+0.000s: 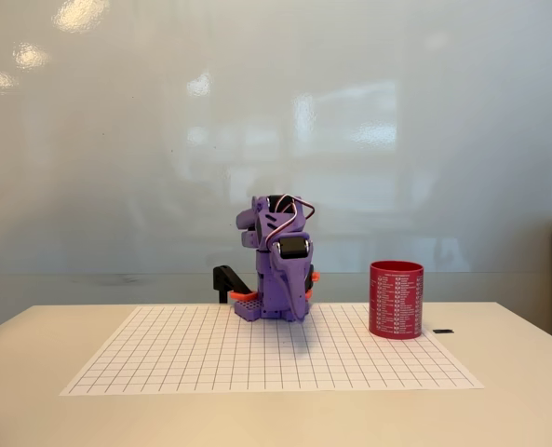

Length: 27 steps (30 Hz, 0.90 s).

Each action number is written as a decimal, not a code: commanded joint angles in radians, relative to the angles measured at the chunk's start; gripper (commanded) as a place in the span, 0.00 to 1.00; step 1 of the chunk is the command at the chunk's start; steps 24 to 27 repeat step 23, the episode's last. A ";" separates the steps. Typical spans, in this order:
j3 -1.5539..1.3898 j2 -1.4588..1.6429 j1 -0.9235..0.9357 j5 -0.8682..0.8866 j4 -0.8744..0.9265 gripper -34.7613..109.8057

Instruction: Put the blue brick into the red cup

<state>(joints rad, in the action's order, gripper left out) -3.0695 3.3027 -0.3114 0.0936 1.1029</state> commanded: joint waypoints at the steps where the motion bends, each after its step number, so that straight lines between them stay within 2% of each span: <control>1: 0.032 0.002 -0.002 0.023 0.049 0.24; 27: 0.037 0.002 0.006 0.031 0.063 0.24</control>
